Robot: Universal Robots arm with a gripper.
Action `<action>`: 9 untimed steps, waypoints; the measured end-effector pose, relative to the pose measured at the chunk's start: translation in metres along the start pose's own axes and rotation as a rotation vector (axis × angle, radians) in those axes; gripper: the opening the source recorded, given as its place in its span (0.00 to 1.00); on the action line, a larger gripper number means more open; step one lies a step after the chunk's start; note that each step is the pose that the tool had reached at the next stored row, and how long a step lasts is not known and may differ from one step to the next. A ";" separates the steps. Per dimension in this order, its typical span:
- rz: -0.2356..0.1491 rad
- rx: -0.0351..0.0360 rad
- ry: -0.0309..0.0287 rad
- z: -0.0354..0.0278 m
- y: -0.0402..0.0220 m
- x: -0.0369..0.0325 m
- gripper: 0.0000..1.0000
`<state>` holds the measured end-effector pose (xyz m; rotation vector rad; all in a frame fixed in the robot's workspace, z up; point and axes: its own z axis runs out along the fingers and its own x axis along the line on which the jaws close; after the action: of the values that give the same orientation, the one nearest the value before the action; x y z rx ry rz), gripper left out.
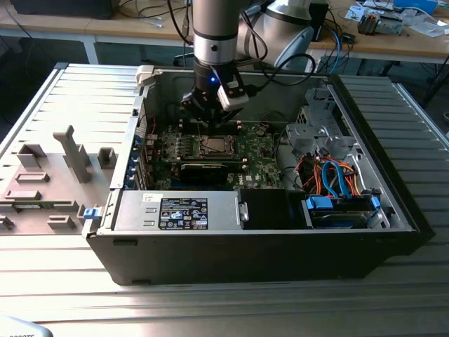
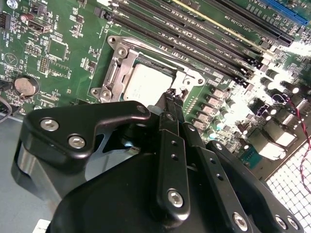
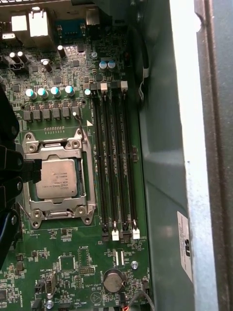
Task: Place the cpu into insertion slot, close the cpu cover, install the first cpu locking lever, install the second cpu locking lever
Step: 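Install the first cpu locking lever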
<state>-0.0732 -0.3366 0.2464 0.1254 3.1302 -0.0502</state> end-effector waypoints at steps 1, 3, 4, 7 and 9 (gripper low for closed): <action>0.000 0.0000 0.0000 0.0000 -0.0001 0.0010 0.11; 0.000 -0.0001 0.0000 0.0000 -0.0001 0.0011 0.11; 0.000 -0.0001 -0.0001 0.0000 -0.0001 0.0012 0.11; 0.000 -0.0001 0.0000 0.0000 -0.0002 0.0019 0.11; 0.000 -0.0001 0.0000 0.0000 -0.0002 0.0029 0.11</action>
<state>-0.0761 -0.3366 0.2464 0.1255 3.1302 -0.0500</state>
